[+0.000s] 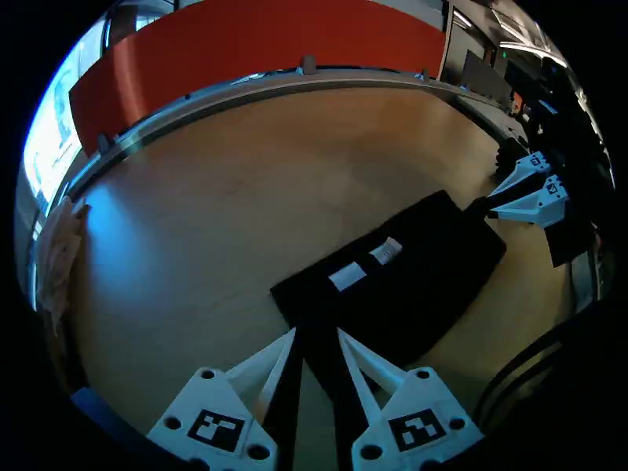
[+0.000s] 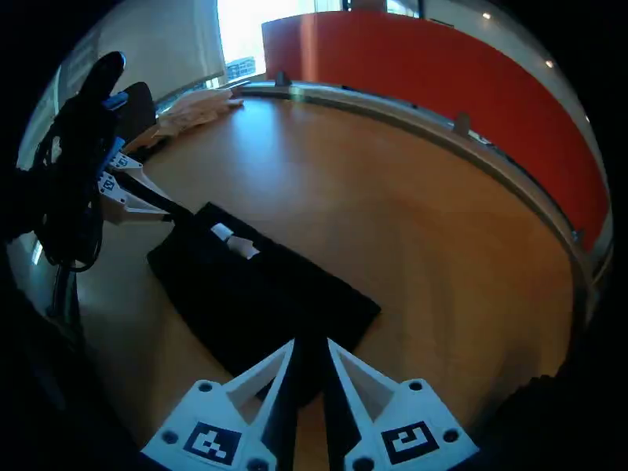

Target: Fold towel

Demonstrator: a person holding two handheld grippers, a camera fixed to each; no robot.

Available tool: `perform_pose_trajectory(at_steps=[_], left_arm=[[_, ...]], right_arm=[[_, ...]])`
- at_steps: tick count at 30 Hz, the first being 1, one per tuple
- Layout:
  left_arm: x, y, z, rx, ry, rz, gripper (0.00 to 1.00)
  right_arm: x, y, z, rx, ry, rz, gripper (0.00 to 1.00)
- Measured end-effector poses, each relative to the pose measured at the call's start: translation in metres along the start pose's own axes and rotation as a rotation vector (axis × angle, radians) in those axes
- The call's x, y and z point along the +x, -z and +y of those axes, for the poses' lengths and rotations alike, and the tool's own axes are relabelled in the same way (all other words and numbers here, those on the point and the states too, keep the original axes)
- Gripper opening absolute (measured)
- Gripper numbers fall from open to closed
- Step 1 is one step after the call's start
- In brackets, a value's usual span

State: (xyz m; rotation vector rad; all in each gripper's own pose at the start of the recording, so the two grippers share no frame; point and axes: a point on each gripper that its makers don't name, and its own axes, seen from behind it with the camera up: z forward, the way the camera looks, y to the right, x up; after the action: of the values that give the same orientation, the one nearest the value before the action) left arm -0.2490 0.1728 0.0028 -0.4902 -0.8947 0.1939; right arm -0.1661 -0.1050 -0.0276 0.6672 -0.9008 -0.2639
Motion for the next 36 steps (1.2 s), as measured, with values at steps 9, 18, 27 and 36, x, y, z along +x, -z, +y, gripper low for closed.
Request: perform_pose_trajectory(at_steps=[9,18,27,36], left_arm=[[0.000,-0.012,-0.008,0.026,-0.023,0.005,0.26],[0.001,-0.017,-0.016,0.050,-0.044,0.012,0.39],[0.004,-0.017,-0.026,0.090,-0.046,0.023,0.58],[0.007,-0.012,-0.038,0.120,-0.039,0.038,0.96]], right_arm=[[-0.007,-0.011,0.008,-0.037,-0.043,-0.019,0.29],[-0.016,-0.018,0.016,-0.079,-0.032,-0.038,0.44],[-0.012,-0.023,0.030,-0.126,-0.024,-0.034,0.59],[-0.002,-0.020,0.044,-0.172,-0.020,-0.005,0.74]])
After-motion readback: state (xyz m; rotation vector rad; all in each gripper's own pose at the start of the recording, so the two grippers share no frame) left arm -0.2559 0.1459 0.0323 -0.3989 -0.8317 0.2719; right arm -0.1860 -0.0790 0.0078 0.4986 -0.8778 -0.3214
